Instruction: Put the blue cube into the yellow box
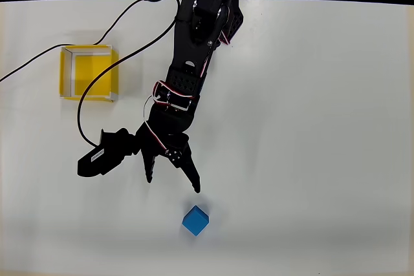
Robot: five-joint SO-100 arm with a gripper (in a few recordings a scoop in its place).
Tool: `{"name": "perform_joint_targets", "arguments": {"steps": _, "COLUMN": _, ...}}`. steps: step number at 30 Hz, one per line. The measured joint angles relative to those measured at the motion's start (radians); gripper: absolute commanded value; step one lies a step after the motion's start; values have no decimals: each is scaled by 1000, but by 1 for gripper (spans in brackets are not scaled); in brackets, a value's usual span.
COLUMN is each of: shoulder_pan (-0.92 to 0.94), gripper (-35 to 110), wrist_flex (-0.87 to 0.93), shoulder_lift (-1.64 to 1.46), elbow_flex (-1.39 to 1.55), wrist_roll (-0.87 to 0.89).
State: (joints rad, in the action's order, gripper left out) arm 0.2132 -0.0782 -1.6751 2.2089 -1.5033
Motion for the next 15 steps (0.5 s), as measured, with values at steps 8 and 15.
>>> {"name": "perform_joint_targets", "arguments": {"steps": 8, "shoulder_pan": -32, "gripper": 60, "wrist_flex": -146, "shoulder_lift": 259, "elbow_flex": -169, "wrist_roll": -6}}
{"name": "perform_joint_targets", "arguments": {"steps": 15, "shoulder_pan": -67, "gripper": 61, "wrist_flex": -227, "shoulder_lift": 425, "elbow_flex": -281, "wrist_roll": -17}}
